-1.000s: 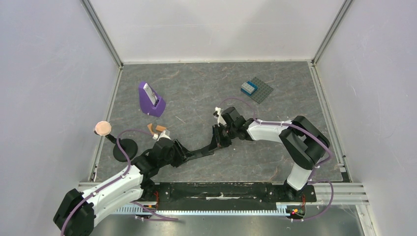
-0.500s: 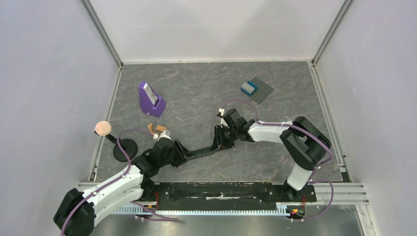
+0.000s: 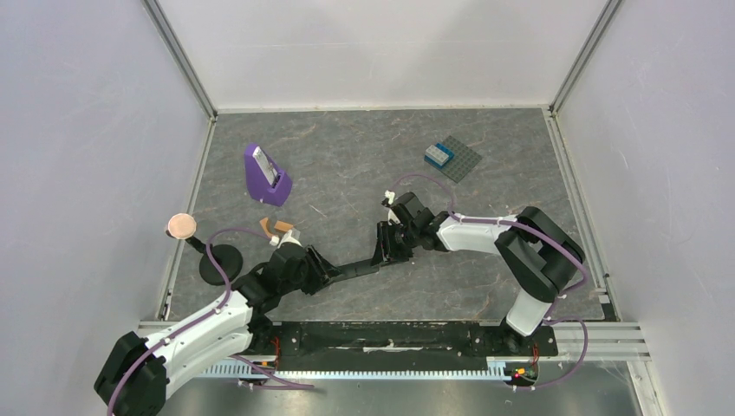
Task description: Load the batteries into the remote control
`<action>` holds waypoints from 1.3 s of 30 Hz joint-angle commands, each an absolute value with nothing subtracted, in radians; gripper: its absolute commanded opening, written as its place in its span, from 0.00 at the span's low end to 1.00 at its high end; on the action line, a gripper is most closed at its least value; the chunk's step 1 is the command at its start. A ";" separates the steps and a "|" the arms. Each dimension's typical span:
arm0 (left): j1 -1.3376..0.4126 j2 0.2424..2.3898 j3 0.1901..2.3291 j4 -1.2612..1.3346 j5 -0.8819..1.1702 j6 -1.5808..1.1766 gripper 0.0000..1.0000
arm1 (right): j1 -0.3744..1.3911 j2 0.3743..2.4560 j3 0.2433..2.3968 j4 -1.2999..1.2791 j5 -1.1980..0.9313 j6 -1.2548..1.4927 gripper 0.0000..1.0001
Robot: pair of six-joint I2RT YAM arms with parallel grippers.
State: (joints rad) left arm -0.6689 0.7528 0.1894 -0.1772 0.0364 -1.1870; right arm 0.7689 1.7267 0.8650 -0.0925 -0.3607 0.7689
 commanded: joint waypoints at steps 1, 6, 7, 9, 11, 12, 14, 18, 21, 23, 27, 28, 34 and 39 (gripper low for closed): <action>-0.661 0.761 0.172 -0.206 0.006 -1.158 0.48 | 0.792 1.731 0.864 -0.150 -0.273 0.718 0.36; -0.661 0.758 0.166 -0.206 0.007 -1.158 0.48 | 0.856 1.745 0.875 -0.157 -0.216 0.728 0.29; -0.661 0.757 0.166 -0.203 0.010 -1.158 0.48 | 0.872 1.750 0.881 -0.158 -0.203 0.732 0.28; -0.661 0.757 0.163 -0.198 0.011 -1.162 0.48 | 0.900 1.762 0.893 -0.160 -0.181 0.742 0.27; -0.661 0.757 0.165 -0.198 0.000 -1.161 0.48 | 0.921 1.776 0.904 -0.165 -0.164 0.751 0.27; -0.661 0.757 0.167 -0.198 -0.005 -1.158 0.48 | 0.927 1.781 0.905 -0.167 -0.153 0.758 0.26; -0.661 0.757 0.180 -0.210 -0.005 -1.147 0.48 | 0.931 1.783 0.902 -0.168 -0.135 0.762 0.26; -0.661 0.755 0.245 -0.282 -0.015 -1.093 0.50 | 0.932 1.787 0.902 -0.180 -0.106 0.761 0.27; -0.661 0.757 0.325 -0.381 -0.068 -1.035 0.53 | 0.931 1.791 0.904 -0.186 -0.095 0.761 0.30; -0.661 0.760 0.377 -0.448 -0.113 -1.001 0.57 | 0.931 1.795 0.905 -0.186 -0.091 0.762 0.31; -0.661 0.777 0.436 -0.542 -0.183 -0.964 0.64 | 0.931 1.796 0.911 -0.186 -0.088 0.765 0.34; -0.661 0.783 0.437 -0.552 -0.188 -0.962 0.65 | 0.931 1.795 0.913 -0.187 -0.087 0.765 0.34; -0.662 0.840 0.413 -0.575 -0.206 -0.979 0.67 | 0.931 1.792 0.923 -0.189 -0.085 0.767 0.36; -0.661 0.861 0.393 -0.557 -0.203 -0.985 0.68 | 0.931 1.792 0.926 -0.190 -0.087 0.767 0.36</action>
